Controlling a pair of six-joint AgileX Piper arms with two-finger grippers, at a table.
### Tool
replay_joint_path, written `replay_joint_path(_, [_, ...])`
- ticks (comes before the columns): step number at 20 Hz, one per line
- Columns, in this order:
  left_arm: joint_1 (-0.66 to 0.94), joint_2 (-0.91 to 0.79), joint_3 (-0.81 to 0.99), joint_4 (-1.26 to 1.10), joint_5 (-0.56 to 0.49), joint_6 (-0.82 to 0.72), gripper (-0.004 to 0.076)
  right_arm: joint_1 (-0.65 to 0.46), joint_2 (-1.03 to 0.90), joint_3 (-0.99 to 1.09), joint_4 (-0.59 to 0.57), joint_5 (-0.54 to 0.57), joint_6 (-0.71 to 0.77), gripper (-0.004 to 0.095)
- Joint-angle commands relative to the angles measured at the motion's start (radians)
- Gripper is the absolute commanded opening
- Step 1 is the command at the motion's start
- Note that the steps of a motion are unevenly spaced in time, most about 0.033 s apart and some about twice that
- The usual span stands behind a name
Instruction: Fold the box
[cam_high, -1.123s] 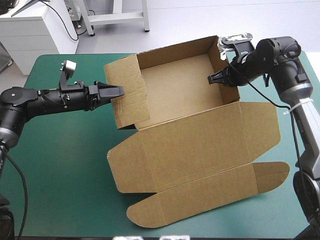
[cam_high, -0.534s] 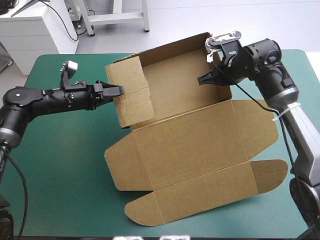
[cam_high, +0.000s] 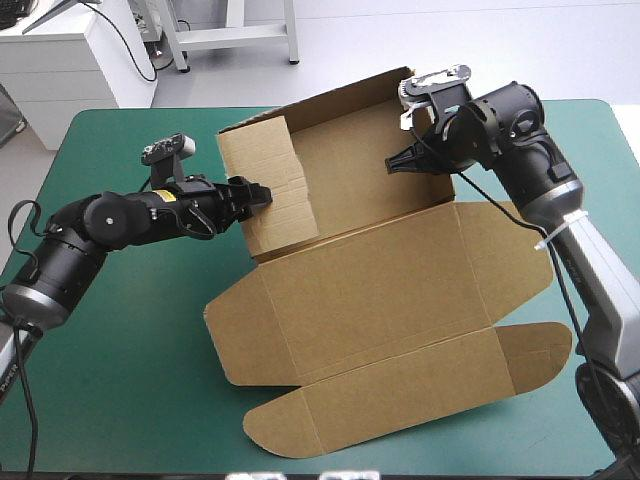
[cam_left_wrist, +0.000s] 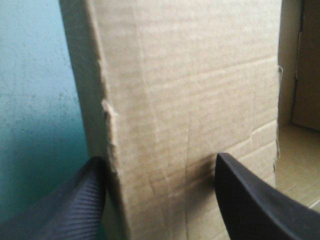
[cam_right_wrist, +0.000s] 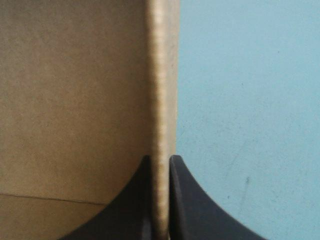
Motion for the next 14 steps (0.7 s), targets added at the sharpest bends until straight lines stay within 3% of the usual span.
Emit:
replay_joint_path(1, [-0.086, -0.032, -0.015, -0.007, -0.160, -0.060, 0.0445, 0.045, -0.071, -0.035, -0.032, -0.063, 0.038, -0.0015])
replay_joint_path(14, [-0.101, 0.015, 0.069, 0.008, -0.212, -0.085, 0.0442, 0.126, -0.075, -0.059, -0.069, -0.048, 0.067, -0.0015])
